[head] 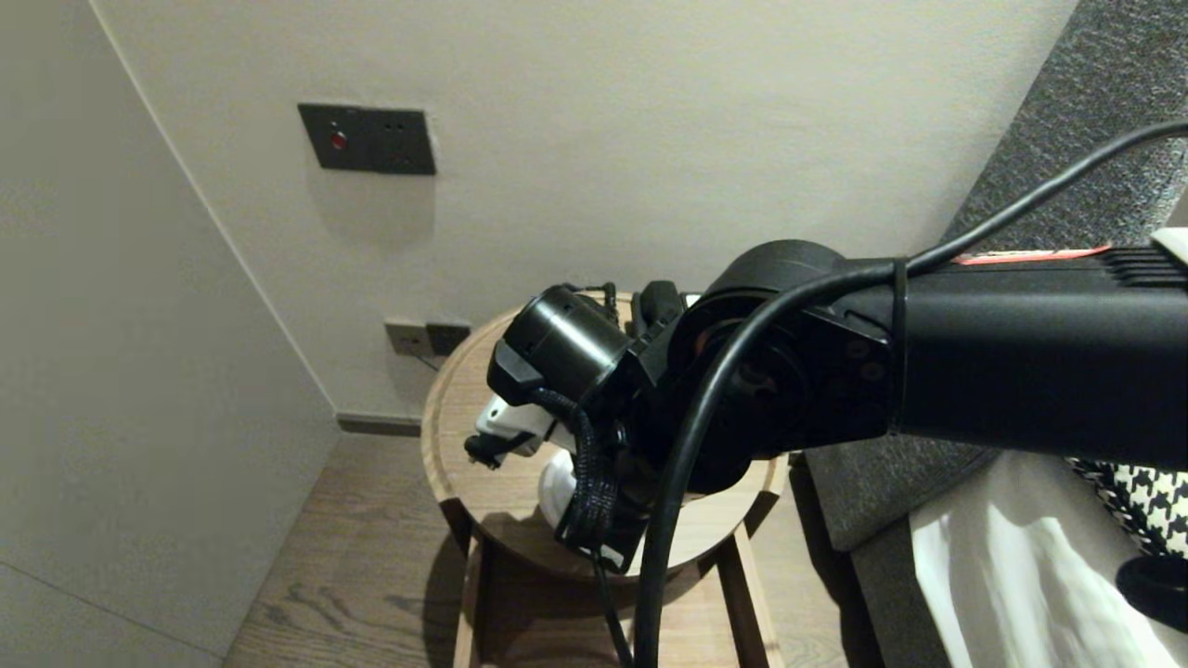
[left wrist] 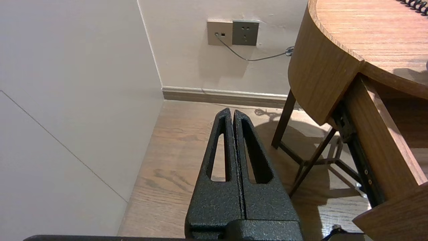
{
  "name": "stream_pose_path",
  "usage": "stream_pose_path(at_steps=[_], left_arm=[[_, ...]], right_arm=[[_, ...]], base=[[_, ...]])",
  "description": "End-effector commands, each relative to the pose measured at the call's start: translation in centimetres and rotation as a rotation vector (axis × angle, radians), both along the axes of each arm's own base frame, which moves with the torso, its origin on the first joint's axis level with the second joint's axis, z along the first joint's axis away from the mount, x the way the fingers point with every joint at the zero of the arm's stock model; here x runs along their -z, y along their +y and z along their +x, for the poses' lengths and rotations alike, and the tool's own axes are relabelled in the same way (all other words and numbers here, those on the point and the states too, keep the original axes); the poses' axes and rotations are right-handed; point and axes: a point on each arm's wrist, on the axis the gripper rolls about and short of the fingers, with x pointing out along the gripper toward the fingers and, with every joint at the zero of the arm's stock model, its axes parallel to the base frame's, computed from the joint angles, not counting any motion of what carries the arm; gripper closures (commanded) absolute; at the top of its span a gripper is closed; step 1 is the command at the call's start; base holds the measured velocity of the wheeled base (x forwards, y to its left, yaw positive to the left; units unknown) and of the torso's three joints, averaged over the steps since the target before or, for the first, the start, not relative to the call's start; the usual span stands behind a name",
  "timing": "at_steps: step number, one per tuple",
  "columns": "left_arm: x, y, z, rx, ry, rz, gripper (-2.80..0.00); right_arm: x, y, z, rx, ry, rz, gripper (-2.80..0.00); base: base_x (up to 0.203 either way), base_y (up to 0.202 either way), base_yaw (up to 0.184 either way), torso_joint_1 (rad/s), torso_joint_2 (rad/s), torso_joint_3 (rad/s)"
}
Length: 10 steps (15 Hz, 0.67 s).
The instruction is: Take the remote control out of the drawer one by one and place them on the table
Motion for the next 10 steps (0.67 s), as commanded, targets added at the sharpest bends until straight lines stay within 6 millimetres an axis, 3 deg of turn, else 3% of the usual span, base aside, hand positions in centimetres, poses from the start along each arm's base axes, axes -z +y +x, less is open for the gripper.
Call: stream_pose_path(at_steps=[1, 5, 10], left_arm=[[0.0, 0.0, 0.0, -0.001, -0.004, 0.0, 0.0], [0.0, 0.0, 0.0, -0.001, -0.004, 0.0, 0.0], [0.0, 0.0, 0.0, -0.001, -0.003, 0.0, 0.0]], right_arm=[[-0.2, -0.3, -0.2, -0.006, 0.003, -0.014, 0.0], [-1.1, -2.1, -1.0, -0.017, 0.049, -0.089, 0.0], [-2.2, -4.8, 0.6, 0.061, 0.09, -0.043, 0.0]], base=[[0.0, 0.0, 0.0, 0.0, 0.0, 0.0], [0.0, 0.0, 0.0, 0.0, 0.0, 0.0], [0.0, 0.0, 0.0, 0.0, 0.0, 0.0]])
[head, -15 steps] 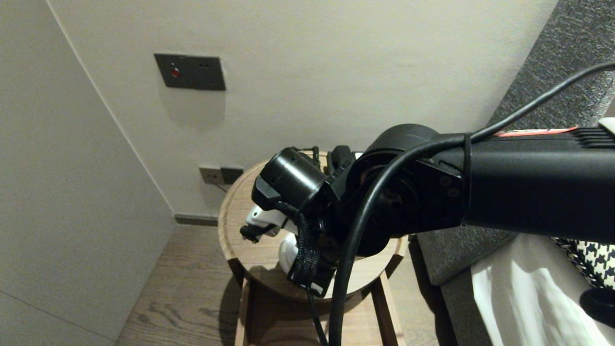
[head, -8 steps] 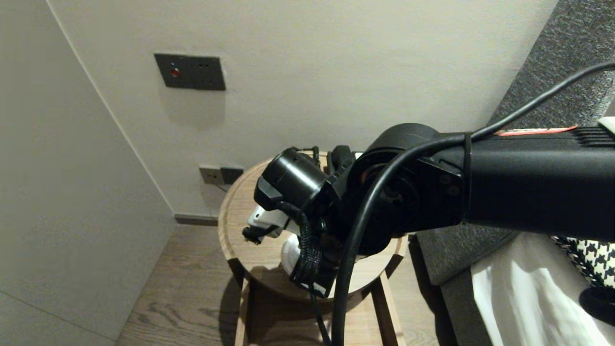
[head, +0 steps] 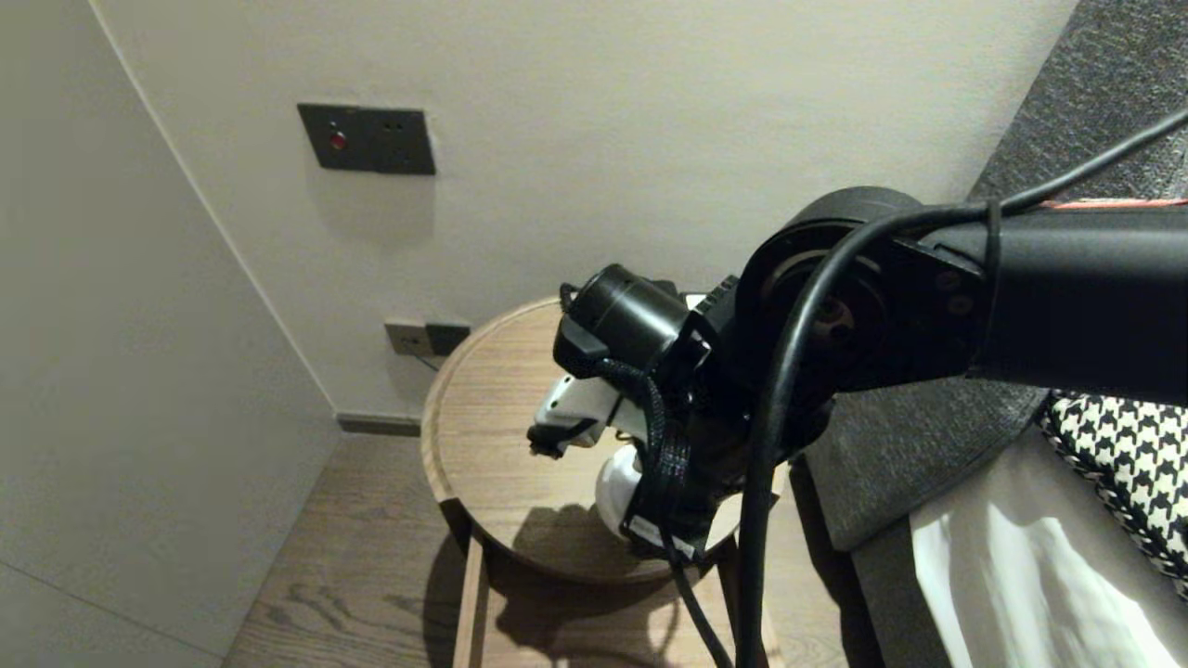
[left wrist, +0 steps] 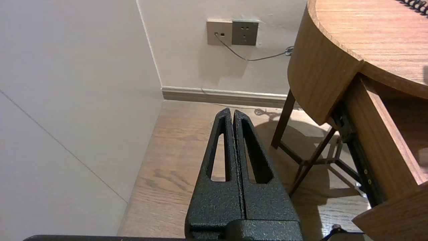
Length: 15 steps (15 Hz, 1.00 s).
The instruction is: Take the remote control out of the drawer one by one and place them on the table
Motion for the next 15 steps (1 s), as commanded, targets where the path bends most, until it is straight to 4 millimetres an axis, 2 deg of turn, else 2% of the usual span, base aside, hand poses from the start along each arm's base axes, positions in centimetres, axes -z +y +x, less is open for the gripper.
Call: stream_pose_path(at_steps=[1, 6, 8, 15], left_arm=[[0.0, 0.0, 0.0, -0.001, -0.004, 0.0, 0.0], [0.0, 0.0, 0.0, -0.001, -0.004, 0.0, 0.0], [0.0, 0.0, 0.0, -0.001, -0.004, 0.0, 0.0], [0.0, 0.0, 0.0, -0.001, -0.004, 0.0, 0.0]], right_arm=[[-1.1, -1.2, 0.0, 0.045, 0.027, 0.063, 0.0], [-1.2, -1.6, 0.5, 0.163, 0.129, 0.194, 0.0], [-0.7, -1.8, 1.3, 0.188, 0.144, 0.192, 0.0], [1.6, -0.7, 1.7, 0.159, 0.188, 0.114, 0.0]], base=[[0.0, 0.0, 0.0, 0.0, 0.0, 0.0], [0.0, 0.0, 0.0, 0.0, 0.0, 0.0], [0.0, 0.0, 0.0, 0.0, 0.0, 0.0], [0.0, 0.0, 0.0, 0.0, 0.0, 0.0]])
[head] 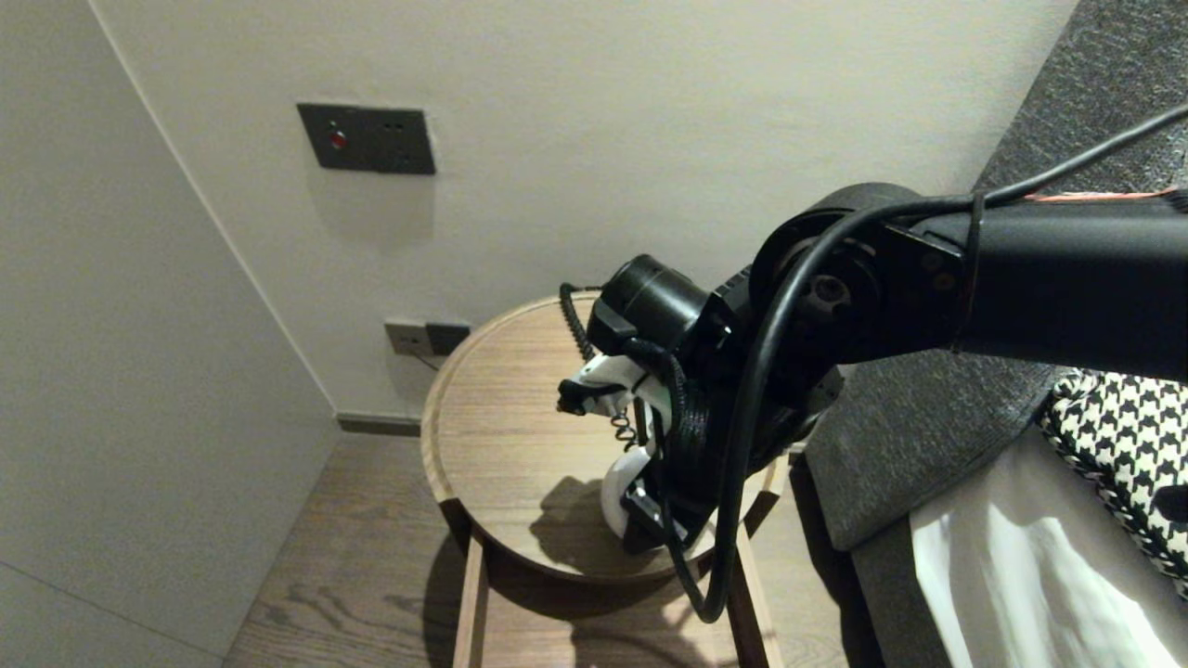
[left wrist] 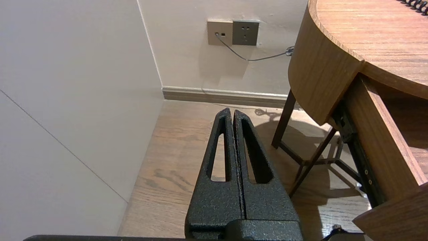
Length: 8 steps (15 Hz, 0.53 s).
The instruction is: Take the remote control out of the drawer one by one and place them on the table
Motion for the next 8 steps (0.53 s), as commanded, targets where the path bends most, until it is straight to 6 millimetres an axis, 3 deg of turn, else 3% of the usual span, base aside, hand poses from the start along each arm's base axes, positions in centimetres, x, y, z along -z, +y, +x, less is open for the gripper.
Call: stream_pose_path(at_steps=[1, 8], left_arm=[[0.0, 0.0, -0.02, -0.001, -0.003, 0.0, 0.0], [0.0, 0.0, -0.01, -0.001, -0.002, 0.0, 0.0]], right_arm=[[0.91, 0.25, 0.04, -0.015, 0.032, -0.044, 0.0], [1.19, 0.0, 0.19, -0.089, 0.03, -0.094, 0.0]], base=[[0.0, 0.0, 0.0, 0.0, 0.0, 0.0], [0.0, 0.0, 0.0, 0.0, 0.0, 0.0]])
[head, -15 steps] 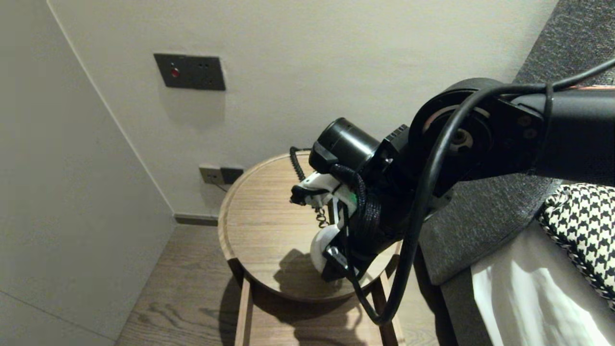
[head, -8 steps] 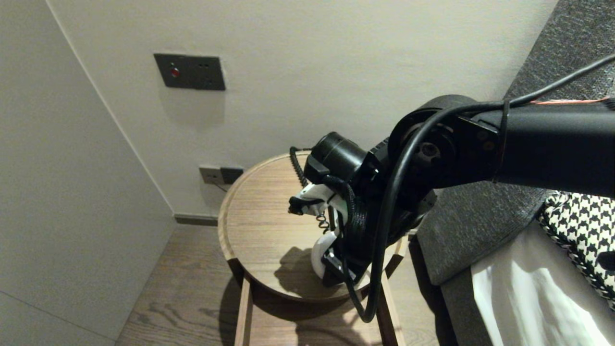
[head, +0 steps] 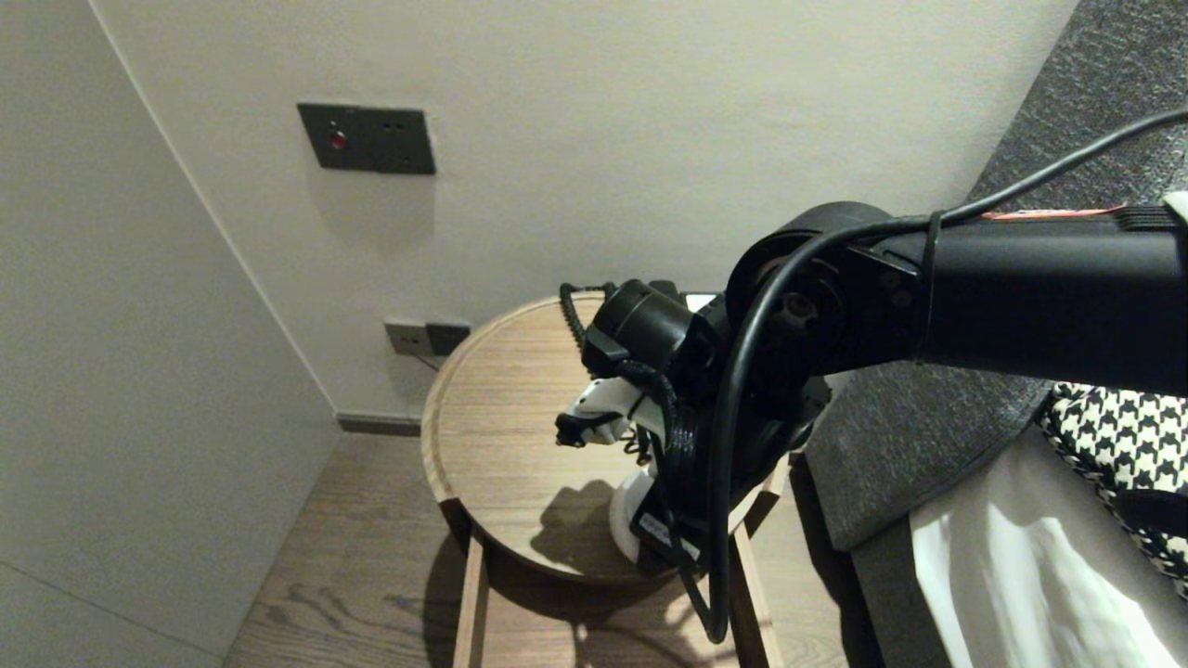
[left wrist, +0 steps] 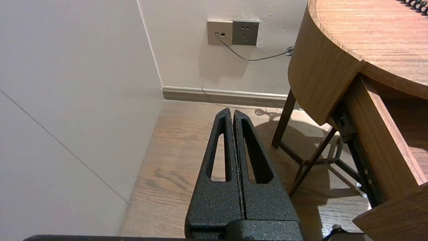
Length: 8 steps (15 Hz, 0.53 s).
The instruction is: Take the remote control out of the drawer one by one and place them on the table
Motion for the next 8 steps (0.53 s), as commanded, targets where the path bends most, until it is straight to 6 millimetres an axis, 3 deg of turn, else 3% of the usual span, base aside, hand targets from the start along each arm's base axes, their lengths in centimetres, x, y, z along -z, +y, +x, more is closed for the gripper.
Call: stream_pose_path(at_steps=[1, 8], left_arm=[[0.0, 0.0, -0.02, -0.001, -0.004, 0.0, 0.0], [0.0, 0.0, -0.01, -0.001, -0.003, 0.0, 0.0]], right_arm=[[0.25, 0.02, 0.09, -0.01, 0.006, -0.014, 0.0], [0.52, -0.22, -0.09, -0.068, 0.018, -0.071, 0.0]], base=[[0.0, 0.0, 0.0, 0.0, 0.0, 0.0], [0.0, 0.0, 0.0, 0.0, 0.0, 0.0]])
